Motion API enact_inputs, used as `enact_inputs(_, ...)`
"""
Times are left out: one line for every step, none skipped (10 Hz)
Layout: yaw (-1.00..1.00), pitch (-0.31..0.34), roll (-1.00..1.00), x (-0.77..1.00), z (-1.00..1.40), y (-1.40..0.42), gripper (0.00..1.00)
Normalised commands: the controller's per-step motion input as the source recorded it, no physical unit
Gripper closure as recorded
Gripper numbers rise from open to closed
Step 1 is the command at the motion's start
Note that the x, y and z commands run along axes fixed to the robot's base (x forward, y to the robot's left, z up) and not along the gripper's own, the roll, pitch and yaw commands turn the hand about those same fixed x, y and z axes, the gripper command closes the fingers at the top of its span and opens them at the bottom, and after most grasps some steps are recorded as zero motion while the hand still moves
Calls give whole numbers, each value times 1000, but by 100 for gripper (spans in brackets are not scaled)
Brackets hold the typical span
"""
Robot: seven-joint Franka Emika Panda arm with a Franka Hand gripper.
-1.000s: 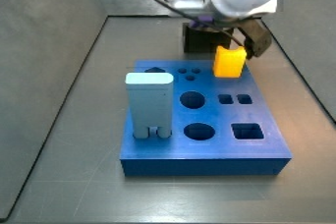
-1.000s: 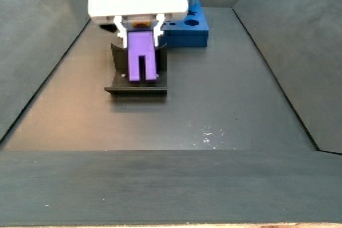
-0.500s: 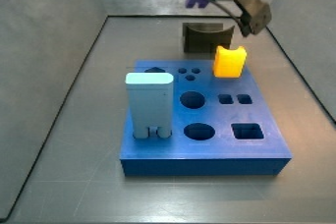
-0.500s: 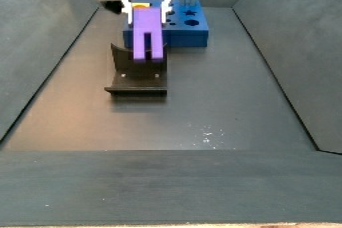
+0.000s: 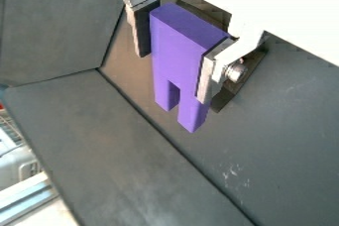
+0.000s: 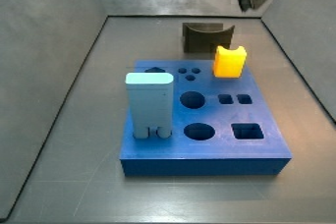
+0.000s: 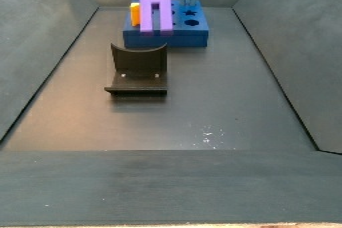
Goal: Pick up the double-square object. Move up. Place the double-square object on the fixture. Regrasp the double-square object. Move to above the board. Insert the double-square object.
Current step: Move to above the board.
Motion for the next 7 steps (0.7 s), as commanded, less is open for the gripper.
enact_inputs(59, 49, -52, -167, 1000, 1, 100)
enact_inputs(61, 39, -48, -163, 1000, 1, 100)
enact_inputs(52, 29, -47, -157, 1000, -1, 100)
enact_inputs(46, 16, -48, -153, 1000, -2, 100)
enact_inputs(42, 11, -47, -152, 1000, -2, 100)
enact_inputs(28, 10, -49, -145, 1000, -3, 100)
enact_inputs(15, 10, -57, -138, 1000, -3, 100)
